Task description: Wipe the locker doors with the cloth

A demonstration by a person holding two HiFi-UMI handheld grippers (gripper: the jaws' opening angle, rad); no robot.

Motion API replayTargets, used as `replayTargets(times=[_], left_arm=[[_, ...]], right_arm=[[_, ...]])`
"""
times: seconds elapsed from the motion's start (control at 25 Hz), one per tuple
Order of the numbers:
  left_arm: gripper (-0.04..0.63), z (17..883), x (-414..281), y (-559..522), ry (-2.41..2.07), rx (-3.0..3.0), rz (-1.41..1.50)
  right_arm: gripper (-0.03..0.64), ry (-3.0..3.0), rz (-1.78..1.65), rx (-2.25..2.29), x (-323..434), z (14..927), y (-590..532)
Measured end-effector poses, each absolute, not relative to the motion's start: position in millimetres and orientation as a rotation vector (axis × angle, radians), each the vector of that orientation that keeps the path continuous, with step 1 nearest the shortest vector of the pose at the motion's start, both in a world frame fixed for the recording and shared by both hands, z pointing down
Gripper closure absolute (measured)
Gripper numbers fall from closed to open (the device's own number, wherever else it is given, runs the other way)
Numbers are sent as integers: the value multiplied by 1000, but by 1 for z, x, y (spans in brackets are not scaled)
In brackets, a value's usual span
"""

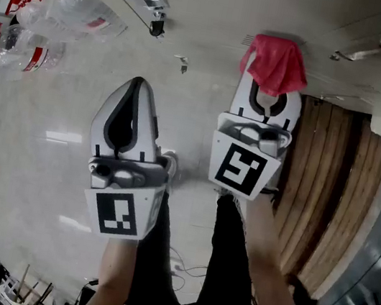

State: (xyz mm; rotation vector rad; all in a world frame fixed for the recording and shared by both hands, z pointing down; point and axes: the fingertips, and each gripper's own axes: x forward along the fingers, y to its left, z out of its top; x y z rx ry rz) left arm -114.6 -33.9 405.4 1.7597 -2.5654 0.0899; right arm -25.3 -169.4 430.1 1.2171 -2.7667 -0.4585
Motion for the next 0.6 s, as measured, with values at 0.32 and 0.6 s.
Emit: replayTargets(times=[0.32, 0.6], left_arm=[[580, 438, -162, 1, -2632, 1741, 129], [580, 451, -196, 16, -2681, 1703, 96]], right_arm=[[586, -2855, -538, 1049, -110, 474, -121], [586, -2929, -541, 1003, -154, 485, -111]])
